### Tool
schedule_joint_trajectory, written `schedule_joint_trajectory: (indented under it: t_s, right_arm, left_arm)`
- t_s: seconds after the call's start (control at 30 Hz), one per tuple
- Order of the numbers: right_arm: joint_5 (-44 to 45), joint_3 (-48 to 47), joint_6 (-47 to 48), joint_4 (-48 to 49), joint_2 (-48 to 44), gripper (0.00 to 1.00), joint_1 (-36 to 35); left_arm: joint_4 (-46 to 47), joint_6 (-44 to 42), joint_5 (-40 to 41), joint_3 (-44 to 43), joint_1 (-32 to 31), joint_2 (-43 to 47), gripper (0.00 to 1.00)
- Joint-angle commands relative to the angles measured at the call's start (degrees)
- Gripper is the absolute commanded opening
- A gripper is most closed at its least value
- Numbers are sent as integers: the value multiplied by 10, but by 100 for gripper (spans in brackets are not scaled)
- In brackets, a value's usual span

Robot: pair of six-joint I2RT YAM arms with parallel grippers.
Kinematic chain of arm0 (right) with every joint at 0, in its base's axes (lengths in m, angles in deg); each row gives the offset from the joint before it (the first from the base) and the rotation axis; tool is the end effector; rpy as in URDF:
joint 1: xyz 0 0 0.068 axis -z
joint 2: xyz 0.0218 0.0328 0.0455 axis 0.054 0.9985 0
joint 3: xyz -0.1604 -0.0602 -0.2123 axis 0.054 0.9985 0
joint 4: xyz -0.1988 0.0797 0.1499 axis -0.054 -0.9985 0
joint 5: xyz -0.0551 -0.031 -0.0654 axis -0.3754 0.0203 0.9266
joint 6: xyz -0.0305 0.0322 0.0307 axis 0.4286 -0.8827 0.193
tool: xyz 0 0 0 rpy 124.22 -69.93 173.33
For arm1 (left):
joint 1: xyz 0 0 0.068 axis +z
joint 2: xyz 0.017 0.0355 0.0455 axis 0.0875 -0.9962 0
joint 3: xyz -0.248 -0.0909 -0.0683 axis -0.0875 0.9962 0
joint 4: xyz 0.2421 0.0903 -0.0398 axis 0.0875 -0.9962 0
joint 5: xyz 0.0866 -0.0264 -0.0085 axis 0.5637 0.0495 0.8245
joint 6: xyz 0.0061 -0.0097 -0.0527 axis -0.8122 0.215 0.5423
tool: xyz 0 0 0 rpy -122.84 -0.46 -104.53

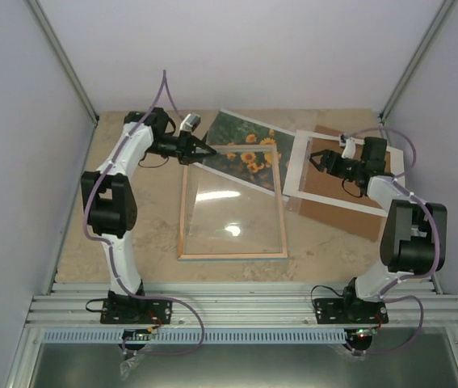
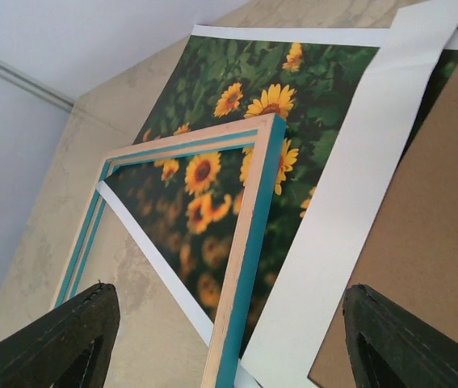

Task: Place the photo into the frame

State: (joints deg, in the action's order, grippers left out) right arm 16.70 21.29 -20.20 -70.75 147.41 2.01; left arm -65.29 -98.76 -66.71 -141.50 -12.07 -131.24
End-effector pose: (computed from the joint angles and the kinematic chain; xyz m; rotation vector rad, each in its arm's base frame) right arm 0.3466 -0.0068 0.2088 0.1142 2.1914 0.9885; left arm 0.3824 -0.0830 0.2773 0.5196 2.1820 -1.9820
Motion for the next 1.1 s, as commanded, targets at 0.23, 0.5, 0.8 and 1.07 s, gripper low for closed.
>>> schedule_joint_trajectory:
  t_s: [0.23,0.5,0.8,1.07]
  right_arm:
    - [-12,31,-8,-7,-45,85,29]
    - [-5,46,-9,-2,-40,85,29]
    - [-17,69,-3,5,-45,84,17]
    - [-14,81,7,10,-44,79,-9]
  left_arm:
    - [82,53,-10,17,-22,-63,0]
    - [625,522,208,346,-7,62,0]
    - [529,428,301,323,1,50,0]
    - [416,323,344,248,6,-4,0]
